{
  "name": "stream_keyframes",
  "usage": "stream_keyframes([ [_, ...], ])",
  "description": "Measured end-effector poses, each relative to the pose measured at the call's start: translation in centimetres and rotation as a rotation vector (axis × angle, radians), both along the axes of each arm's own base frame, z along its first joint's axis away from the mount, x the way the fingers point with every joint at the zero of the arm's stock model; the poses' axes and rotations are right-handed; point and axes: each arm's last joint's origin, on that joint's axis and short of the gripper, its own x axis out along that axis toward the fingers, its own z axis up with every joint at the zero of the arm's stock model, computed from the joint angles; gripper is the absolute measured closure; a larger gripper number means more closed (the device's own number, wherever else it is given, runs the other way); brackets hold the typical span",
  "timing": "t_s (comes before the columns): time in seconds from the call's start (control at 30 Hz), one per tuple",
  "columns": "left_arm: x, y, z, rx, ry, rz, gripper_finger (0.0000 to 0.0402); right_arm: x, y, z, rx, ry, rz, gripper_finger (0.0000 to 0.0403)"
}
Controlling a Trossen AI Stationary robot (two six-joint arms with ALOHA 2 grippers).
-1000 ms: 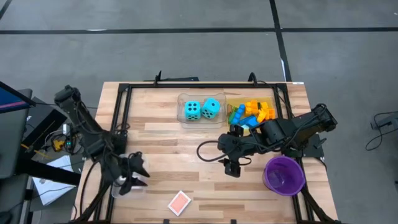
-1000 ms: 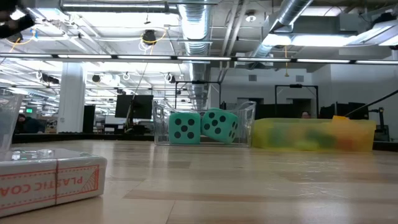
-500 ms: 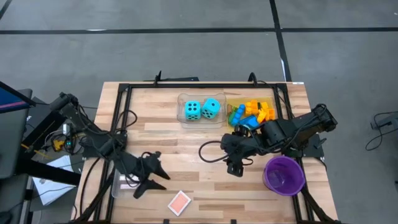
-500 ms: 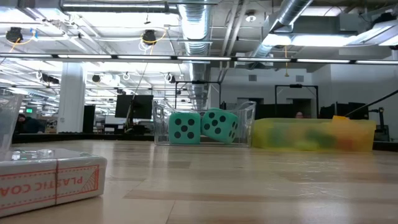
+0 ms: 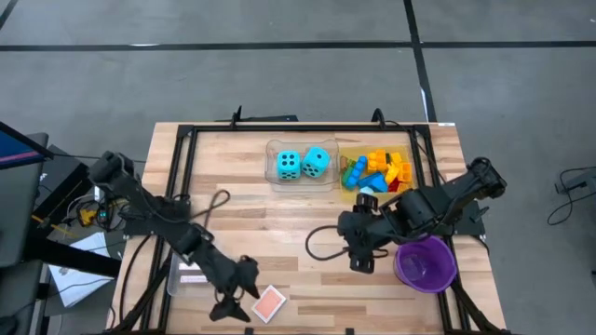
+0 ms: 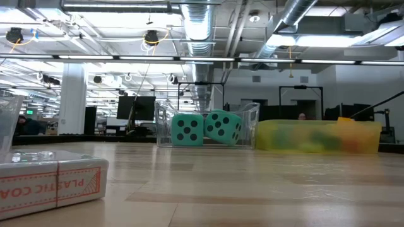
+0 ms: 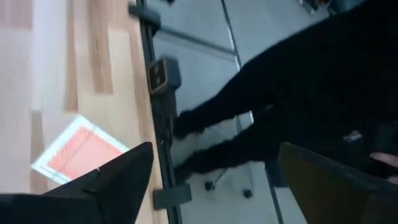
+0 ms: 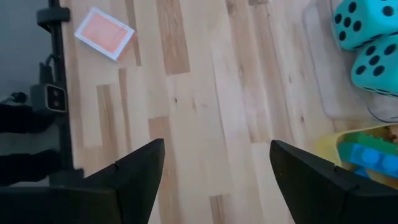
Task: Pick & Place Toys
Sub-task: Put the orange deck of cards into the white bin
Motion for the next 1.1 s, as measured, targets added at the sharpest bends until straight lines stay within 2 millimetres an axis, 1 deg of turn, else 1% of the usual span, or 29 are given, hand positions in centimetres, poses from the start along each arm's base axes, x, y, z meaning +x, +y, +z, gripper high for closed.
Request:
stream_keyframes([
  [0.07,0.5,-0.3,-1.1,0.003,0.041,-0.006,0.0048,-0.4,0.2,0.1,-0.022,0.003,0.004,0.0119],
  [0.17,1.5,-0.3,-2.8,-0.005,0.125,0.005,0.004,-0.9,0.3,0.3,-0.04,-0.001,0.013,0.0119],
  [0.37,3.7,-0.1,-6.1,-0.037,0.239,0.032,0.004,-2.1,0.2,1.3,-0.048,-0.035,0.036,0.0119],
  [0.43,4.2,0.1,-7.2,-0.043,0.291,0.031,0.0041,-2.5,-0.1,1.8,-0.055,-0.057,0.029,0.0119],
  [0.57,4.6,0.3,-8.7,-0.047,0.369,0.037,0.0041,-3.2,-0.6,2.7,-0.058,-0.098,0.022,0.0119],
  [0.63,4.7,0.3,-9.1,-0.045,0.384,0.033,0.0041,-3.6,-0.9,3.1,-0.052,-0.116,0.024,0.0119],
  [0.8,4.7,0.5,-9.2,-0.041,0.408,0.028,0.0041,-4.1,-1.2,3.7,-0.054,-0.139,0.035,0.0119],
  [0.97,4.4,1.4,-10.1,-0.019,0.449,0.054,0.0041,-4.2,-1.3,3.8,-0.083,-0.151,0.042,0.0119],
  [1.1,4.7,1.8,-10.1,-0.044,0.448,0.049,0.0041,-4.2,-1.3,3.8,-0.089,-0.152,0.049,0.0119],
])
